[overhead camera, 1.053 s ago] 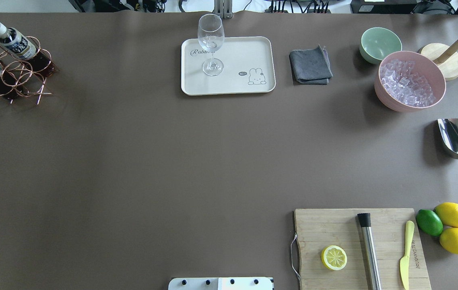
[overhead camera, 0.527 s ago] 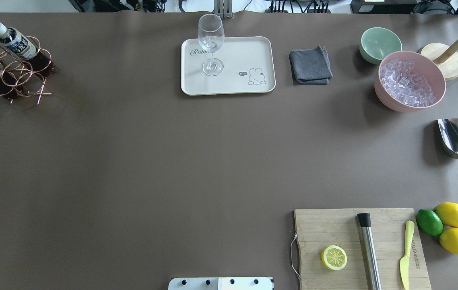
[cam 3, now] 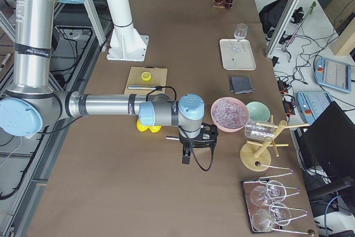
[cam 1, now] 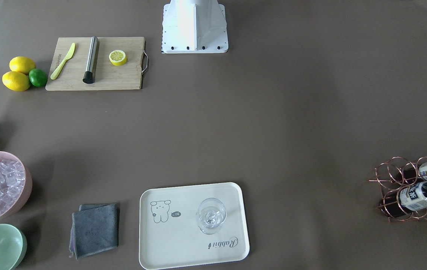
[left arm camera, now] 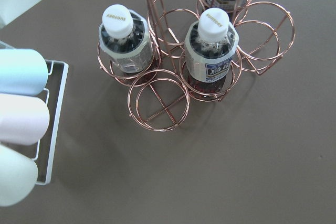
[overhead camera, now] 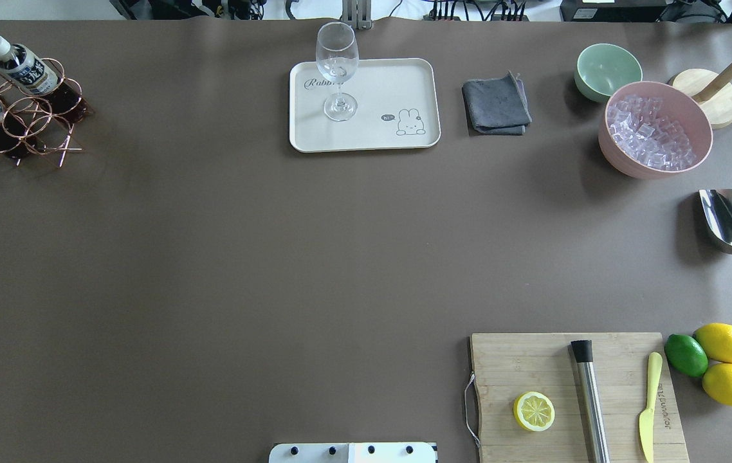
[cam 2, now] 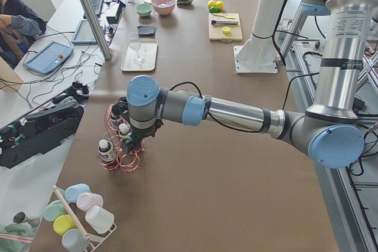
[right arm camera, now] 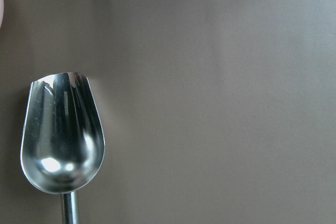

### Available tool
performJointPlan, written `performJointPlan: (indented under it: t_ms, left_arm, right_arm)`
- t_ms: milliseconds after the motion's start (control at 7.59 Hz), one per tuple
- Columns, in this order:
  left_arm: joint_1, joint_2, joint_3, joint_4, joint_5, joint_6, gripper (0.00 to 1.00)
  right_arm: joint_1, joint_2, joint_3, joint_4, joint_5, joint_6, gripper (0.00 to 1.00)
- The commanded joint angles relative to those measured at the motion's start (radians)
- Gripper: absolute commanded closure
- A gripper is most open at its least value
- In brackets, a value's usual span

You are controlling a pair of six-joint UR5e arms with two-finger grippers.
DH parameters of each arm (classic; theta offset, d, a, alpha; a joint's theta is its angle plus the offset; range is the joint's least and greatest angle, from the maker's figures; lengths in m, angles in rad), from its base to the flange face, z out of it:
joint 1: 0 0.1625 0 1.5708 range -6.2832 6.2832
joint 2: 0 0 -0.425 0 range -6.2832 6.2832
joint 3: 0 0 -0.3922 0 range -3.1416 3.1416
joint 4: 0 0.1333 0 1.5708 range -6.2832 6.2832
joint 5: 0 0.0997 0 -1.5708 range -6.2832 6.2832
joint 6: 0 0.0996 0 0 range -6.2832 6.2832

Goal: Take tea from basket to plate

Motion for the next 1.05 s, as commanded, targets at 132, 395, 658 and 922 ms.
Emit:
performJointPlan:
  t_ms: [132, 395, 658, 922]
  left_arm:
    - [0.001, -0.061, 0.013, 0.008, 0.005, 0.304, 0.02]
    - [0.008, -0.191, 0.029, 0.178, 0.005, 0.474, 0.02]
    - [0.008, -0.337, 0.159, 0.227, -0.001, 0.631, 0.03]
    - [0.060, -0.411, 0.233, 0.273, -0.001, 0.650, 0.03]
  right_arm:
    - [0.000, 0.000, 0.000, 0.000, -0.001, 0.000, 0.00]
    - [0.000, 0.000, 0.000, 0.001, -0.001, 0.000, 0.00]
    - [0.000, 0.000, 0.000, 0.001, -0.001, 0.000, 0.00]
    - [0.000, 0.002, 0.000, 0.001, -0.001, 0.000, 0.00]
